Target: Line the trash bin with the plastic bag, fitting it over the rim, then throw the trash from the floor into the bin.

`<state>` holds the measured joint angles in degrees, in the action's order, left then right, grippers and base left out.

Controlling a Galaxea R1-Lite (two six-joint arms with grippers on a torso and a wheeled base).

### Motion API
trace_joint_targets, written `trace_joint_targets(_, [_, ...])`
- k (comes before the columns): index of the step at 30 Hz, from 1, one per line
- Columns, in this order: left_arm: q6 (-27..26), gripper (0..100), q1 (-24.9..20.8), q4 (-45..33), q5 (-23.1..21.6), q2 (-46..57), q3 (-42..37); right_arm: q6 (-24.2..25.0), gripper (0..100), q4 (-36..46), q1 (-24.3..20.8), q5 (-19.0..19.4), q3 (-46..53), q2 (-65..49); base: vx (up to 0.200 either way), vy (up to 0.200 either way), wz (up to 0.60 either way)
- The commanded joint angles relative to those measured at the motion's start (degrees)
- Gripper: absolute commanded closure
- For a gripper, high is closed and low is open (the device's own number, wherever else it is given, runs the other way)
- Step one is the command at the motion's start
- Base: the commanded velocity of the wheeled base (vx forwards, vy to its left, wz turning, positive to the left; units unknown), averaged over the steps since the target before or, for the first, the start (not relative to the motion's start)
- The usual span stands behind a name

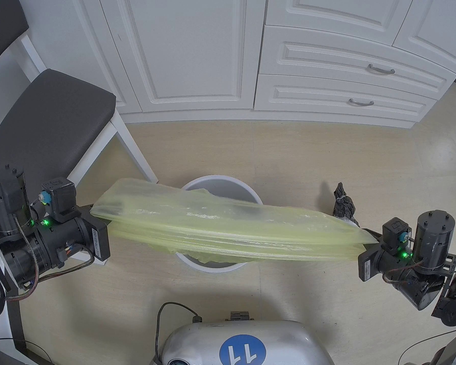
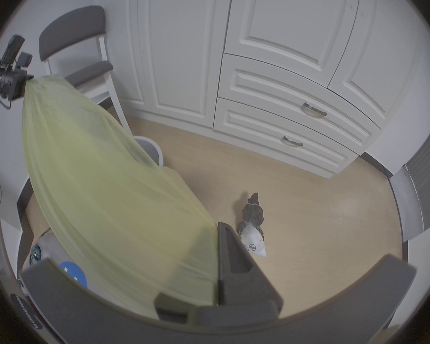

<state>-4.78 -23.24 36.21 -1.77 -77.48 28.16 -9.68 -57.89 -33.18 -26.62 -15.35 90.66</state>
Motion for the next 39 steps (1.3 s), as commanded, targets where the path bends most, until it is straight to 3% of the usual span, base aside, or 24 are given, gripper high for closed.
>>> trace_joint_targets(1, [-0.06,100,0.03,0.44,0.10,-0.83,-0.04,-0.34,100,-0.03,0.14,-0.09,0.67,1.27,0.000,0.000,0.00])
trace_joint_targets(17, [-0.58,100,-0.93,12.92,0.19,-4.61,-1.88,-1.04,100,-3.19,0.14,1.40,0.41,-0.05,0.000,0.000,0.00])
trace_joint_targets(23, [-0.58,100,-1.20,18.90,-0.52,-6.28,-4.08,-1.39,100,-10.57,0.49,9.40,3.13,-1.19,0.000,0.000,0.00])
trace_joint_targets(28, [-0.41,100,-1.73,24.97,-9.13,-8.74,-6.98,-1.39,100,-10.75,0.93,11.24,3.13,-0.31,0.000,0.000,0.00])
trace_joint_targets(33, [-0.23,100,-1.81,33.67,-11.94,-11.99,-9.35,-1.39,100,-10.75,0.84,11.42,2.87,0.74,0.000,0.000,0.00])
trace_joint_targets(39, [-0.06,100,-2.60,51.68,-17.13,-19.55,-13.57,-0.25,100,-11.01,-0.13,11.95,1.55,2.68,0.000,0.000,0.00])
